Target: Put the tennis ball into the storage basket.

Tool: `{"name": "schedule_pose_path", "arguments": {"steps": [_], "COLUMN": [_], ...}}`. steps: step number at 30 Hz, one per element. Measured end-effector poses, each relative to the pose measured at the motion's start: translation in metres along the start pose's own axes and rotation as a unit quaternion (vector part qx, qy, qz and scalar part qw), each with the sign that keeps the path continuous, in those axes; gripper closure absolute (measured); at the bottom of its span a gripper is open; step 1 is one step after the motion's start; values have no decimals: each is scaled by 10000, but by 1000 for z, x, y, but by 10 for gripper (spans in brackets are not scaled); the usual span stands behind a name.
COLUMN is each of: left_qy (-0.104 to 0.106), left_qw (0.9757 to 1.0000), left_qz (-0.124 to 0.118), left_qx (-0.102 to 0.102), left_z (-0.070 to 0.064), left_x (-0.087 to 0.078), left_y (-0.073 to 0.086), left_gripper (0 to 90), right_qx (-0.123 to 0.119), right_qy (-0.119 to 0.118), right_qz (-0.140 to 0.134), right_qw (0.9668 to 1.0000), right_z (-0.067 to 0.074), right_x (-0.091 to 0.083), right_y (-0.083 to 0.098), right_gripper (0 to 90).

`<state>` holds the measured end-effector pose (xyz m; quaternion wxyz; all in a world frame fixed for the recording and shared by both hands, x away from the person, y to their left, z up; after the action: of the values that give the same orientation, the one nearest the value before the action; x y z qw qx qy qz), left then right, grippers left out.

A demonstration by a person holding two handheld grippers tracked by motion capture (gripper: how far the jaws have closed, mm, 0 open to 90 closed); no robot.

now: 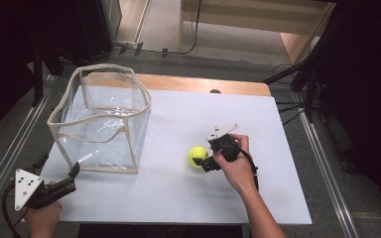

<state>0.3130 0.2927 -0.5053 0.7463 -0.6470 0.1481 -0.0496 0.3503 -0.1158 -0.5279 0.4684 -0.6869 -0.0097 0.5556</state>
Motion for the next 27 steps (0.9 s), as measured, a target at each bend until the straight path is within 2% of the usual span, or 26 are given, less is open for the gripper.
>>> {"name": "schedule_pose_path", "arguments": {"steps": [1, 10, 11, 13, 19, 23, 27], "left_qy": [0, 3, -3, 2, 2, 3, 3], "left_qw": [10000, 10000, 10000, 10000, 10000, 10000, 10000], "left_qz": [1, -1, 13, 0, -5, 0, 1], "left_qx": [-7, -11, -8, -13, -15, -15, -13], "left_z": [0, 0, 0, 0, 0, 0, 0], "left_x": [0, 0, 0, 0, 0, 0, 0], "left_y": [0, 0, 0, 0, 0, 0, 0], "left_gripper": [69, 69, 69, 69, 69, 69, 69], "right_qx": [25, 47, -12, 53, 33, 29, 14], "right_qy": [-52, -134, -163, -156, -242, -265, -180], "right_qz": [122, 492, 598, 689, 938, 1092, 1223], "right_qw": [9999, 9987, 9981, 9975, 9953, 9937, 9923], "right_z": [1, 3, 2, 2, 3, 3, -1], "right_x": [3, 13, 15, 16, 21, 25, 28], "right_y": [1, 3, 4, 4, 6, 7, 8], "right_gripper": [93, 93, 93, 93, 94, 94, 125]}}
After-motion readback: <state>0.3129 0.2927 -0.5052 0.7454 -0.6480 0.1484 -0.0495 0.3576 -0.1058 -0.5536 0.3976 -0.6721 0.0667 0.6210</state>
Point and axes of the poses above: each handheld gripper's, and its own axes: x roughly forward along the jaws, y roughly out of its underside, z roughly to its left, the point moved 10 cm from there along x, roughly forward along the jaws, and after that the axes turned 1 degree about -y, right-handed, at the moved point
